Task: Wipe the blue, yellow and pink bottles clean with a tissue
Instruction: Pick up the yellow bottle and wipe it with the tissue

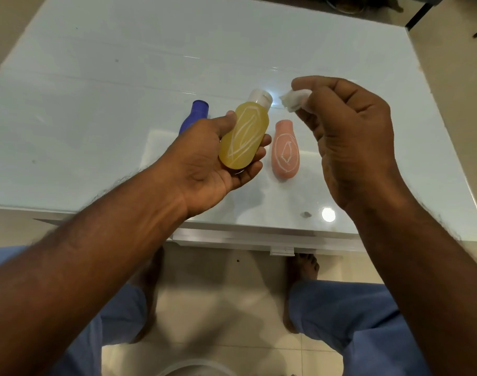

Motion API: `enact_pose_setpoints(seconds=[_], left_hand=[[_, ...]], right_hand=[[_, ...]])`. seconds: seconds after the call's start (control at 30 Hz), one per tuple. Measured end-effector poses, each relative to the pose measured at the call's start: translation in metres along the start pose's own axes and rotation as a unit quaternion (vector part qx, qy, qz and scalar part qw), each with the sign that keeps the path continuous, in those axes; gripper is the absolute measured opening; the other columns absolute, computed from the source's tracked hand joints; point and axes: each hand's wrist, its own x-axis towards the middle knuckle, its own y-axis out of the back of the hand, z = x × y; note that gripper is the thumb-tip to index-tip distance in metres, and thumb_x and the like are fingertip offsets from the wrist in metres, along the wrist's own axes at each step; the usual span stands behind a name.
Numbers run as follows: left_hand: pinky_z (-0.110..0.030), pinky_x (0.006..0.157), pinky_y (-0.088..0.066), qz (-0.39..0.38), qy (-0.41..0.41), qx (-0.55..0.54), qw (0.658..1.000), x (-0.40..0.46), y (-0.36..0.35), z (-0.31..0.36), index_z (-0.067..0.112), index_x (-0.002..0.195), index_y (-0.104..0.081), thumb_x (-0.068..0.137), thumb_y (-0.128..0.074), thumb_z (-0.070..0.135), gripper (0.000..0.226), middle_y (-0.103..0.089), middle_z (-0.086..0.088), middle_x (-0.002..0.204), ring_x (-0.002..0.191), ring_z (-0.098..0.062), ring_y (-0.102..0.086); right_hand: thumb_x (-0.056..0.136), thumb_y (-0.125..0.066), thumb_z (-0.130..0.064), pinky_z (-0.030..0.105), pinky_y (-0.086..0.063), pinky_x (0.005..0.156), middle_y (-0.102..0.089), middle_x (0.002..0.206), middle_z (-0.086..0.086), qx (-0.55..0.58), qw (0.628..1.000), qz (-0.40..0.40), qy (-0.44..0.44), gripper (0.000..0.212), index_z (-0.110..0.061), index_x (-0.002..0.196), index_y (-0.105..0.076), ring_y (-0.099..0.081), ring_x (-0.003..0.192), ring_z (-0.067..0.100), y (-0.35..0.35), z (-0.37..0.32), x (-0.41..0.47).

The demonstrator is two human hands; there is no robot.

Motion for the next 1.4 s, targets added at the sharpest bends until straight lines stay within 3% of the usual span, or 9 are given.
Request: enact_pose_setpoints(seconds=[0.27, 0.47, 0.57, 0.73, 0.83, 0.93, 1.07, 1.27, 1.4], left_hand=[[-0.037, 0.084, -0.063, 0.001, -0.006, -0.002, 1.000, 0.000, -0.001, 0.000, 0.007, 0.129, -0.061, 0.110, -0.046, 0.037, 0.039, -0.077, -0.018, 0.119, 0.089, -0.022, -0.074], [-0.037, 0.084, -0.063, 0.003, -0.005, -0.002, 1.000, 0.000, -0.001, -0.001, 0.007, 0.129, -0.061, 0.110, -0.045, 0.036, 0.038, -0.077, -0.018, 0.119, 0.089, -0.022, -0.074], [-0.037, 0.085, -0.062, 0.005, -0.007, 0.006, 1.000, 0.000, -0.001, -0.001, 0.007, 0.124, -0.063, 0.110, -0.044, 0.037, 0.038, -0.077, -0.018, 0.120, 0.091, -0.023, -0.073], [-0.038, 0.088, -0.061, 0.004, -0.005, 0.009, 1.000, 0.000, -0.001, -0.001, 0.007, 0.125, -0.063, 0.110, -0.044, 0.037, 0.039, -0.077, -0.017, 0.121, 0.092, -0.023, -0.072], [-0.037, 0.089, -0.061, 0.010, -0.005, 0.009, 1.000, -0.001, -0.001, 0.000, 0.006, 0.128, -0.063, 0.110, -0.043, 0.038, 0.041, -0.077, -0.016, 0.117, 0.094, -0.023, -0.072], [-0.037, 0.088, -0.061, 0.019, -0.007, 0.008, 1.000, -0.002, -0.002, 0.000, 0.006, 0.128, -0.062, 0.110, -0.043, 0.037, 0.040, -0.077, -0.017, 0.120, 0.094, -0.023, -0.072], [-0.036, 0.086, -0.061, 0.024, -0.009, 0.003, 1.000, -0.003, -0.002, -0.001, 0.006, 0.130, -0.061, 0.110, -0.042, 0.036, 0.040, -0.075, -0.018, 0.124, 0.094, -0.023, -0.071], [-0.035, 0.082, -0.062, 0.012, -0.007, -0.013, 1.000, -0.003, -0.002, -0.001, 0.005, 0.131, -0.061, 0.109, -0.043, 0.031, 0.039, -0.072, -0.019, 0.129, 0.097, -0.025, -0.071], [-0.047, 0.091, -0.061, -0.009, -0.015, -0.026, 1.000, -0.001, -0.001, -0.003, 0.006, 0.140, -0.054, 0.106, -0.042, 0.022, 0.039, -0.072, -0.023, 0.128, 0.111, -0.033, -0.074]], right_hand=[[0.091, -0.072, -0.001, 0.041, -0.066, 0.101, -0.084, 0.109, 0.004, -0.033, 0.999, -0.031, 0.005, 0.041, -0.014, 0.130, -0.073, -0.082, 0.102, 0.020, 0.002, 0.002, -0.003], [0.091, -0.064, -0.004, 0.049, -0.066, 0.097, -0.080, 0.105, 0.016, -0.027, 0.999, -0.028, 0.014, 0.017, -0.010, 0.097, -0.079, -0.077, 0.101, 0.035, 0.002, 0.003, -0.001], [0.100, -0.059, -0.007, 0.039, -0.067, 0.087, -0.079, 0.104, 0.009, -0.034, 0.999, -0.026, 0.007, 0.022, -0.015, 0.106, -0.079, -0.075, 0.095, 0.024, 0.002, 0.002, -0.001], [0.110, -0.046, -0.004, 0.042, -0.070, 0.089, -0.074, 0.092, 0.001, -0.025, 0.999, -0.032, -0.021, 0.034, -0.016, 0.097, -0.075, -0.075, 0.085, 0.019, -0.001, -0.001, -0.003], [0.110, -0.046, -0.001, 0.033, -0.068, 0.081, -0.073, 0.103, 0.002, -0.042, 0.998, -0.048, -0.004, 0.031, -0.013, 0.102, -0.073, -0.076, 0.081, 0.015, -0.001, -0.003, -0.006], [0.108, -0.056, -0.004, 0.037, -0.070, 0.086, -0.074, 0.110, 0.003, -0.090, 0.994, -0.042, 0.033, 0.021, -0.013, 0.107, -0.075, -0.078, 0.083, 0.014, -0.002, -0.004, -0.009], [0.102, -0.066, -0.015, 0.043, -0.067, 0.097, -0.078, 0.106, -0.014, -0.145, 0.988, -0.024, 0.054, 0.019, -0.022, 0.109, -0.082, -0.079, 0.098, 0.012, -0.004, -0.004, -0.012], [0.103, -0.069, -0.021, 0.042, -0.064, 0.105, -0.082, 0.120, -0.007, -0.164, 0.983, -0.033, 0.073, 0.023, -0.024, 0.123, -0.082, -0.078, 0.111, 0.010, -0.006, -0.001, -0.011], [0.097, -0.069, -0.013, 0.038, -0.064, 0.106, -0.079, 0.127, -0.002, -0.178, 0.979, -0.052, 0.081, 0.045, -0.019, 0.142, -0.068, -0.078, 0.114, 0.012, -0.005, 0.005, -0.009]])
